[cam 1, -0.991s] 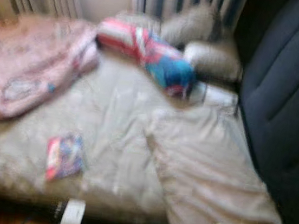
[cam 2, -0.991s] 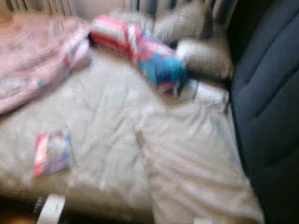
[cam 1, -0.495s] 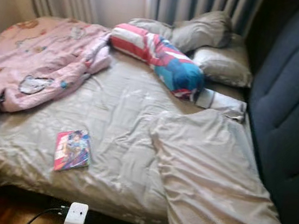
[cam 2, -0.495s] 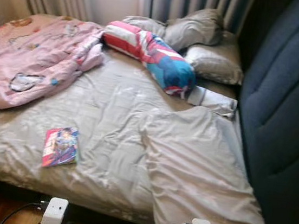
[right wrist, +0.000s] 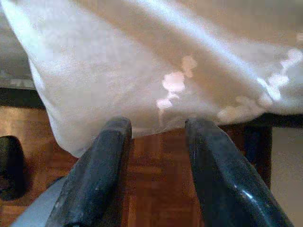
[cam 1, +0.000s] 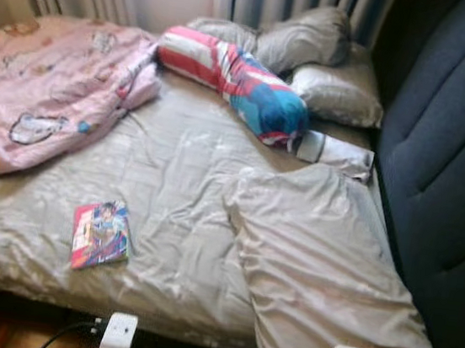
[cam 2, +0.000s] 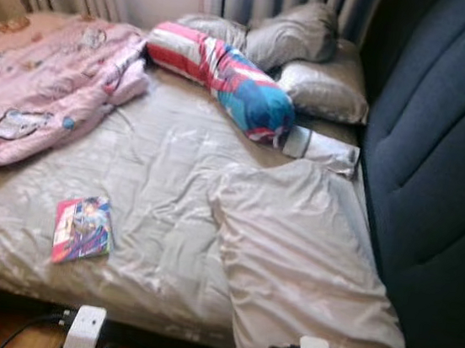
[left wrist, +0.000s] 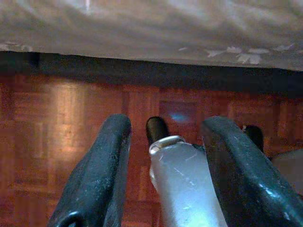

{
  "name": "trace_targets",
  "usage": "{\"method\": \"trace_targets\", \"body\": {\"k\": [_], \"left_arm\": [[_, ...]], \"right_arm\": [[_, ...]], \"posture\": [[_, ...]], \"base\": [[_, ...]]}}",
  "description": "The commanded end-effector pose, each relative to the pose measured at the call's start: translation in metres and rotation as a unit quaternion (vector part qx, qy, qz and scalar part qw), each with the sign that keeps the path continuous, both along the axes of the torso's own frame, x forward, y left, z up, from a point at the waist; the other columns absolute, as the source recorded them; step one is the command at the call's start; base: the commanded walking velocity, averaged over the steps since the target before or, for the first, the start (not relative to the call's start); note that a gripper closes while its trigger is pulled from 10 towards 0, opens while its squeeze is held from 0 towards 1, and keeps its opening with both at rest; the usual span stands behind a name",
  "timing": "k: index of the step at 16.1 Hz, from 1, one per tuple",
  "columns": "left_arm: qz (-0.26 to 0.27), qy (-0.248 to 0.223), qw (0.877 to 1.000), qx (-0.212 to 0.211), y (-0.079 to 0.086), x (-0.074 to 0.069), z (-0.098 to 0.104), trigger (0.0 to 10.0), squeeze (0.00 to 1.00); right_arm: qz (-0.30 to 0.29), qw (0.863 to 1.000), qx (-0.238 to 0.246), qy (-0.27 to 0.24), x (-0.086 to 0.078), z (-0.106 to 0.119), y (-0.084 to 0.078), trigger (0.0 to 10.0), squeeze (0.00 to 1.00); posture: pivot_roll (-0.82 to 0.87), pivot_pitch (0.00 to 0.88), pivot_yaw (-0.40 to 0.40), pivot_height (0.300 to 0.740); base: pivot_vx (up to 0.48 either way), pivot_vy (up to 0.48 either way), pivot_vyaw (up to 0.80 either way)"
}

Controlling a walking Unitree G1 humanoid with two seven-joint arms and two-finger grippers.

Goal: Clean up the room

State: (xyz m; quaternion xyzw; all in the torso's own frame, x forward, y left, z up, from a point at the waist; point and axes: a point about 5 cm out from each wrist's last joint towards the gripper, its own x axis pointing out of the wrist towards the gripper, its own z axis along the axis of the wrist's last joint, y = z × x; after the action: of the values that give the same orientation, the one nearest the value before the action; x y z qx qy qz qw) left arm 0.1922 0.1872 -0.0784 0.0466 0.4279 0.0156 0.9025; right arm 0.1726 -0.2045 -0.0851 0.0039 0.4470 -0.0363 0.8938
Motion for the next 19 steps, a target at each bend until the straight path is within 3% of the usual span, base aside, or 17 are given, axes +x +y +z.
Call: {"method": "trace_targets", "body": {"k": [1, 12, 19], "left_arm": [[0.001, 0.019, 1.000, 0.000, 0.003, -0.008, -0.004, 10.0, 0.00], [-0.016, 0.030, 0.999, 0.024, 0.018, -0.009, -0.003, 10.0, 0.00], [-0.017, 0.030, 0.999, 0.020, 0.013, -0.007, -0.003, 10.0, 0.00]], "right_arm": [[-0.003, 1.000, 0.002, -0.004, 0.000, 0.000, 0.001, 10.0, 0.00], [-0.001, 1.000, 0.019, -0.011, 0.007, 0.001, 0.011, 10.0, 0.00], [-0.003, 0.999, 0.023, -0.025, 0.013, 0.005, 0.013, 10.0, 0.00]], "posture": [[0.02, 0.067, -0.035, 0.740], [0.04, 0.071, 0.010, 0.740], [0.03, 0.062, -0.005, 0.740]], "base": [[0.000, 0.000, 0.00], [0.000, 0.000, 0.00], [0.036, 0.000, -0.11]]}}
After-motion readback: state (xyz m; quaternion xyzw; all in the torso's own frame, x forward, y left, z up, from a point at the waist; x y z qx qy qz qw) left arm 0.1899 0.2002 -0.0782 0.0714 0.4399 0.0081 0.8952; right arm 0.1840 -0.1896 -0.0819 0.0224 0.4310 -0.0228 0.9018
